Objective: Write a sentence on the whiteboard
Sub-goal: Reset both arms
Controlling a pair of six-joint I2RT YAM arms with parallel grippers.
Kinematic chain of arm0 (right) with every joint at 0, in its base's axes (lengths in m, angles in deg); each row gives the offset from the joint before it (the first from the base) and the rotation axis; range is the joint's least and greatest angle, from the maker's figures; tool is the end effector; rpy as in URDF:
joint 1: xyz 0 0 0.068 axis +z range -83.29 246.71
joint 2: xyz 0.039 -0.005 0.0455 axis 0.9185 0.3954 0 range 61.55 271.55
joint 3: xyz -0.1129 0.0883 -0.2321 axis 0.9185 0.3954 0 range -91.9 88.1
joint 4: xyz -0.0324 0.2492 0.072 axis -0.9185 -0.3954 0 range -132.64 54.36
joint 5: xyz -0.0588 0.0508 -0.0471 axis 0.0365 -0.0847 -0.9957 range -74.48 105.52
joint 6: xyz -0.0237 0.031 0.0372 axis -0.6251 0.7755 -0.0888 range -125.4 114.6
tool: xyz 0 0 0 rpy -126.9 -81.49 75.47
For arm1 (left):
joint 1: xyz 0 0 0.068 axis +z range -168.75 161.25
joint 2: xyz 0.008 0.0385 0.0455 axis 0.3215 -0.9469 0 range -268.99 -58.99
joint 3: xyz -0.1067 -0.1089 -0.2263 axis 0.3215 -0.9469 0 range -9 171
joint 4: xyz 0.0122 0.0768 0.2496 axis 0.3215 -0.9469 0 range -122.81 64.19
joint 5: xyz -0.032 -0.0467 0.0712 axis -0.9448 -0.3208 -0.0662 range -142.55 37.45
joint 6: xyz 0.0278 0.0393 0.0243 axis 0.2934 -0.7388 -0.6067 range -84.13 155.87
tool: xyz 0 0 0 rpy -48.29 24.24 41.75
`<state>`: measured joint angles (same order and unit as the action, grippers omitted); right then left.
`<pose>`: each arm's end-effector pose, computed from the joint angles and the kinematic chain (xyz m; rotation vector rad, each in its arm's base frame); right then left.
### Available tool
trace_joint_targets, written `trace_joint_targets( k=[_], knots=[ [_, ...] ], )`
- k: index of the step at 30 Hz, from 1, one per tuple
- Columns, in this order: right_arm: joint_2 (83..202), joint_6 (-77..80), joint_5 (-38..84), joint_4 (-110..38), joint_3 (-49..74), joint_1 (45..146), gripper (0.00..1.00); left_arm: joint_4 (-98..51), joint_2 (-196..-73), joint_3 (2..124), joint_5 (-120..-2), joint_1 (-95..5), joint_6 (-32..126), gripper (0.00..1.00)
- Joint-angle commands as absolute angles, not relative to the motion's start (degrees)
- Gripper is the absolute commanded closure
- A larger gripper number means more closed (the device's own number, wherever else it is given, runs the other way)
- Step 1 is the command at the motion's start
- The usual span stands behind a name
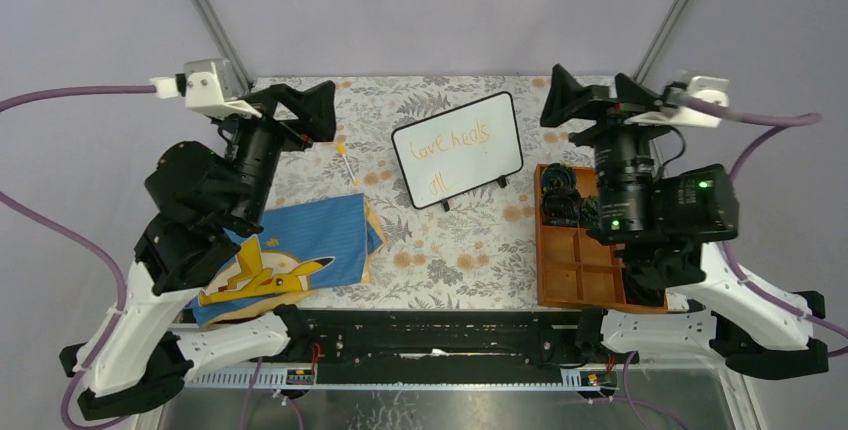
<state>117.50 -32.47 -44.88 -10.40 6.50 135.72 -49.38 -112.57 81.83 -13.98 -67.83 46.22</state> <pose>0.0737 0.1055 0.5633 0.2168 1.1620 0.2859 0.0960 -0.0769 0.5461 -0.1130 1.3929 -0.4173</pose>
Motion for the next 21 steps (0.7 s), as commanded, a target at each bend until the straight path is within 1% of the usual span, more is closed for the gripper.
trace_joint_targets(
  k=[1, 3, 5, 8, 9, 15, 17, 21],
  knots=[
    [119.08, -34.13, -50.21, -14.03, 11.4, 135.47, 0.0, -46.55, -113.55, 78.46, -12.54, -68.06, 48.69, 0.01],
    [119.14, -30.52, -49.82, -17.56, 12.08, 134.58, 0.0, -47.25, -114.75, 78.52, -12.88, -68.01, 49.83, 0.01],
    [119.89, -20.54, -46.15, -28.82, 9.41, 131.12, 0.0, -48.23, -115.89, 79.17, -13.2, -68.06, 50.82, 0.01],
    [122.59, -2.05, -33.35, -50.72, 2.62, 118.31, 0.0, -49.22, -116.79, 79.64, -13.83, -67.98, 51.61, 0.01],
    [123.31, 1.33, -29.88, -53.3, 1.57, 115.48, 0.0, -49.27, -116.83, 79.39, -13.87, -68.05, 51.72, 0.01],
    [125.53, 15.51, -17.78, -60.96, -1.28, 105.08, 0.0, -48.88, -117.78, 77.65, -14.24, -67.98, 52.39, 0.01],
    [125.08, 19.0, -14.26, -61.17, -1.08, 101.99, 0.0, -49.39, -118.6, 78.34, -14.65, -68.06, 52.21, 0.01],
    [123.45, 16.14, -14.78, -59.37, 0.53, 101.1, 0.0, -50.46, -118.62, 80.22, -14.75, -68.04, 52.31, 0.01]
  ],
)
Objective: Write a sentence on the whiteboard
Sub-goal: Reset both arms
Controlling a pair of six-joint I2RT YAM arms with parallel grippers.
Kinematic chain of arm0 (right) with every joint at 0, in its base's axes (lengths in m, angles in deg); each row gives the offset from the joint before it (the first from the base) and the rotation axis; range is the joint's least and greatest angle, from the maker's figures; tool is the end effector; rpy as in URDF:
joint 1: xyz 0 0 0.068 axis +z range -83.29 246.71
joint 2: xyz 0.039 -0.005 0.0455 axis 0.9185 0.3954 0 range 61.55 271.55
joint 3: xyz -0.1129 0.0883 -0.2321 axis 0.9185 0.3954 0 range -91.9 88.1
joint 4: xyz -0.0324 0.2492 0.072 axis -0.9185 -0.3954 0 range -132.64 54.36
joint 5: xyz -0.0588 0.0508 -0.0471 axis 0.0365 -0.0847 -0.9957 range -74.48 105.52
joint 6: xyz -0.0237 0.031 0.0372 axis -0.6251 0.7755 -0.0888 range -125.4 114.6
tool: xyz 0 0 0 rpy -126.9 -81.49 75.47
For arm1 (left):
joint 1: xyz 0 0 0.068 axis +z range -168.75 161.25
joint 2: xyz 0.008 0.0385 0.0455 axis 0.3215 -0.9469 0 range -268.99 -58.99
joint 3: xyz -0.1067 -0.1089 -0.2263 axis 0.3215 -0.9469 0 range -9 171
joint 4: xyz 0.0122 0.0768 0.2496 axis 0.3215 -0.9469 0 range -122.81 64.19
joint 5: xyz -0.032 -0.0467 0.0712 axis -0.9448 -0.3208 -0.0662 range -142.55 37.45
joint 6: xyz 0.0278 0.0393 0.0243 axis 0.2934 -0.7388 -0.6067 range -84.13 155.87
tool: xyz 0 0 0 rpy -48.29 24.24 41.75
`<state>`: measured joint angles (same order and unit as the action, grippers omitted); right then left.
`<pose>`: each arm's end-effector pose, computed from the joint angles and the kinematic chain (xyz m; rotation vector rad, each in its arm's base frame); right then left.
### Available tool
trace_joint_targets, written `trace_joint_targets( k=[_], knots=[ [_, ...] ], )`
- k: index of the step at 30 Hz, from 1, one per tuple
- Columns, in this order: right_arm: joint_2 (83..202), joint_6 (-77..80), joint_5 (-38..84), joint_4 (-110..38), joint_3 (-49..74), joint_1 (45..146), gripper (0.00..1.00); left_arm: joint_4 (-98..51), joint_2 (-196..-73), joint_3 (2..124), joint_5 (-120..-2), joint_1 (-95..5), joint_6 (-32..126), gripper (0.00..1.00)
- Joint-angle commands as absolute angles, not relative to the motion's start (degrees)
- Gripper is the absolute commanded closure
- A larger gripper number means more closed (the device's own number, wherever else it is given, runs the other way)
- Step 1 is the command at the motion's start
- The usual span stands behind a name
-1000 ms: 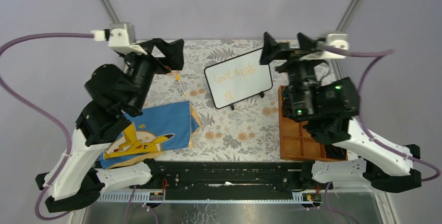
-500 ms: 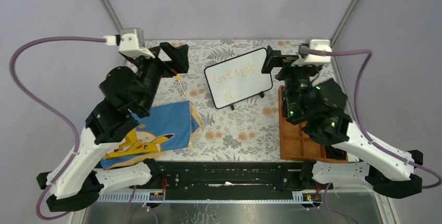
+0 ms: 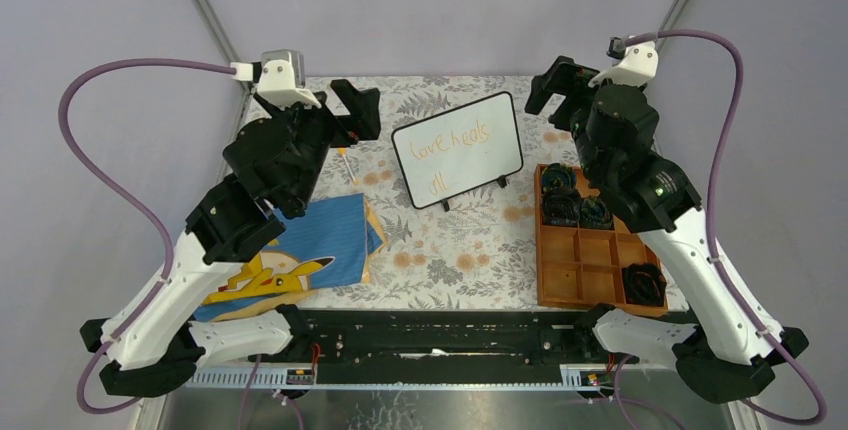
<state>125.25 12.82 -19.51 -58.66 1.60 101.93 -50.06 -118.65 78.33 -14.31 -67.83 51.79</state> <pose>0.1823 0.1036 0.4999 0.2458 1.5602 0.2502 0.1329 -0.1198 0.5143 -0.0972 1.5344 -0.4010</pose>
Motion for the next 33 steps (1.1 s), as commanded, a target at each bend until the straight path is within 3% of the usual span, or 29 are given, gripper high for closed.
trace_joint_targets(
  k=[1, 6, 16, 33],
  knots=[
    [123.36, 15.34, -14.97, -59.57, 0.42, 101.15, 0.0, -50.45, -118.28, 80.51, -14.76, -68.05, 52.31, 0.01],
    [120.14, 12.88, -17.91, -54.41, 4.03, 101.09, 0.0, -50.46, -117.69, 83.73, -15.21, -68.05, 51.69, 0.01],
    [115.02, -1.45, -24.29, -38.18, 5.21, 105.45, 0.0, -51.42, -123.37, 101.55, -15.99, -68.06, 46.6, 0.01],
    [114.11, -4.79, -25.67, -32.34, 11.06, 107.34, 0.0, -48.32, -122.63, 96.04, -15.23, -68.06, 46.77, 0.01]
  ],
)
